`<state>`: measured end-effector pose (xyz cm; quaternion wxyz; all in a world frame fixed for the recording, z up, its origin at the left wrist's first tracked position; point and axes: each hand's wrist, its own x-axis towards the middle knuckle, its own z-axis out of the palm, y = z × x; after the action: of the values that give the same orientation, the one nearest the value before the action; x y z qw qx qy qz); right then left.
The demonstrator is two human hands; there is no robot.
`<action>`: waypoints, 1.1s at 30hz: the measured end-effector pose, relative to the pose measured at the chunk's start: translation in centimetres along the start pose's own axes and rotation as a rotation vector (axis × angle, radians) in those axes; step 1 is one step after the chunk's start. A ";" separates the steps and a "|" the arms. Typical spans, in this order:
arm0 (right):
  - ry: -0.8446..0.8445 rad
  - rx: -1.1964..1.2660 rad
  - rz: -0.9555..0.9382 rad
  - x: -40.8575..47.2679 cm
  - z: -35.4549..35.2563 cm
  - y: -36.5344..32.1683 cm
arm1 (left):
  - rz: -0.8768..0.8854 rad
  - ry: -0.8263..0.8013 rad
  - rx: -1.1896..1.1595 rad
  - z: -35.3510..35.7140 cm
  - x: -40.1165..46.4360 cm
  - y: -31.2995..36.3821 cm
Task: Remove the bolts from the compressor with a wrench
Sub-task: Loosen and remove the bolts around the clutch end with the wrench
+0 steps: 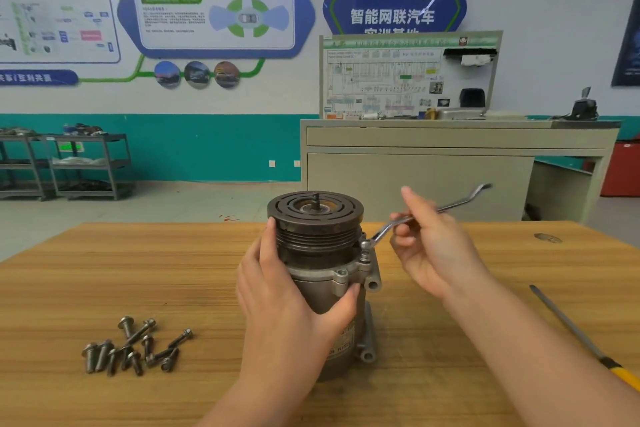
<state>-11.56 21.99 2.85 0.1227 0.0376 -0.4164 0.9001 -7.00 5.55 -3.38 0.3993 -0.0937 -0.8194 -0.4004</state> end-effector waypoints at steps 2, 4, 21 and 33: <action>-0.010 -0.048 -0.221 -0.6 0.5 -0.8 | -0.001 -0.003 -0.011 0.0 0.1 -0.1; -0.011 -0.252 -0.534 -1.9 0.8 -1.1 | -0.002 -0.001 -0.018 0.0 0.2 -0.1; 0.002 -0.948 -1.262 -7.3 1.4 2.5 | 0.003 0.007 -0.007 0.1 0.1 -0.1; -0.011 -0.055 -0.064 -1.5 -0.4 -0.5 | -0.004 -0.022 -0.001 -0.2 0.0 -0.2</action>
<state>-9.98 22.29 2.68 0.1501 0.0523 -0.4401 0.8838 -7.03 5.27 -3.42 0.3894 -0.0967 -0.8237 -0.4006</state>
